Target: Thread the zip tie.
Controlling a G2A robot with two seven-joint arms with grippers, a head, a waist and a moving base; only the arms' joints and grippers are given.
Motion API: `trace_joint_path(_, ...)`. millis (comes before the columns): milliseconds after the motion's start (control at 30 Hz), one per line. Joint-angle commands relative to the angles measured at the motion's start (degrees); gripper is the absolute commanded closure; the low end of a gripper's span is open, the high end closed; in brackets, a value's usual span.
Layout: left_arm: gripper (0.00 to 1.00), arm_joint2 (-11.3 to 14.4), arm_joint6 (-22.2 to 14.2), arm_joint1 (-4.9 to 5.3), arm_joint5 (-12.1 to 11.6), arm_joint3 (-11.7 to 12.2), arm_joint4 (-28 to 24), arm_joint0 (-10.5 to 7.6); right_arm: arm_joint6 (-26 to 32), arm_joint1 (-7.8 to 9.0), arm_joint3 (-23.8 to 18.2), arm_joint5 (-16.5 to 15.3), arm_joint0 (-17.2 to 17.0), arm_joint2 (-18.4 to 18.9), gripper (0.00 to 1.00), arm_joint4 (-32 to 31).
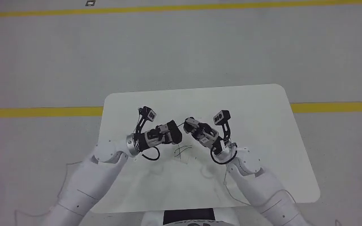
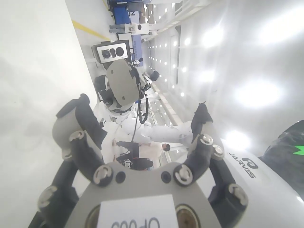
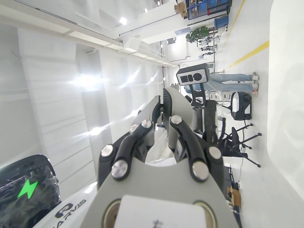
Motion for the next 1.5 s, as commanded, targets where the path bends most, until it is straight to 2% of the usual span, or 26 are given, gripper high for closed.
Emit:
trace_joint_path(0,0.00,0.0,0.0,0.00,0.0,0.0,0.1,-0.01,-0.1,-0.01,0.1,0.0,0.0,0.1,1.00,-0.1)
trace_joint_path(167,0.00,0.0,0.3,-0.01,0.1,0.0,0.1,0.00,-0.5,-0.05,-0.3,0.5,-0.1,-0.1,1.00,-0.3)
trace_joint_path(333,0.00,0.4,1.8,-0.06,0.7,-0.7,0.9,0.16,-2.4,-0.06,-0.9,1.1,-0.3,0.2,1.00,-3.5)
trace_joint_path(367,0.05,0.4,1.9,-0.04,0.8,-0.6,1.2,0.15,-2.7,-0.03,-1.0,1.2,-0.4,0.3,1.00,-4.3)
trace_joint_path(433,0.33,0.3,2.2,0.02,0.9,-0.6,1.8,0.17,-3.5,0.06,-1.4,1.6,-0.5,0.7,1.00,-6.6)
trace_joint_path(500,0.51,0.2,2.2,0.06,0.9,-0.6,2.0,0.20,-4.1,0.18,-1.9,2.1,-0.6,1.0,1.00,-8.7)
trace_joint_path(633,0.60,0.0,2.5,0.15,1.0,-0.7,2.7,0.28,-5.4,0.47,-3.2,4.0,-1.2,1.7,1.00,-13.4)
trace_joint_path(900,0.65,0.0,3.1,0.27,1.5,-0.6,4.1,0.24,-6.6,0.84,-5.4,7.1,-2.2,2.6,1.00,-18.8)
trace_joint_path(1300,0.69,-0.1,4.4,0.41,1.6,-0.9,5.2,0.47,-5.3,1.00,-6.0,7.5,-2.7,3.4,1.00,-19.7)
trace_joint_path(1467,0.75,-0.1,4.8,0.42,1.6,-0.8,5.4,0.43,-4.2,1.00,-6.1,7.5,-2.7,3.2,1.00,-19.7)
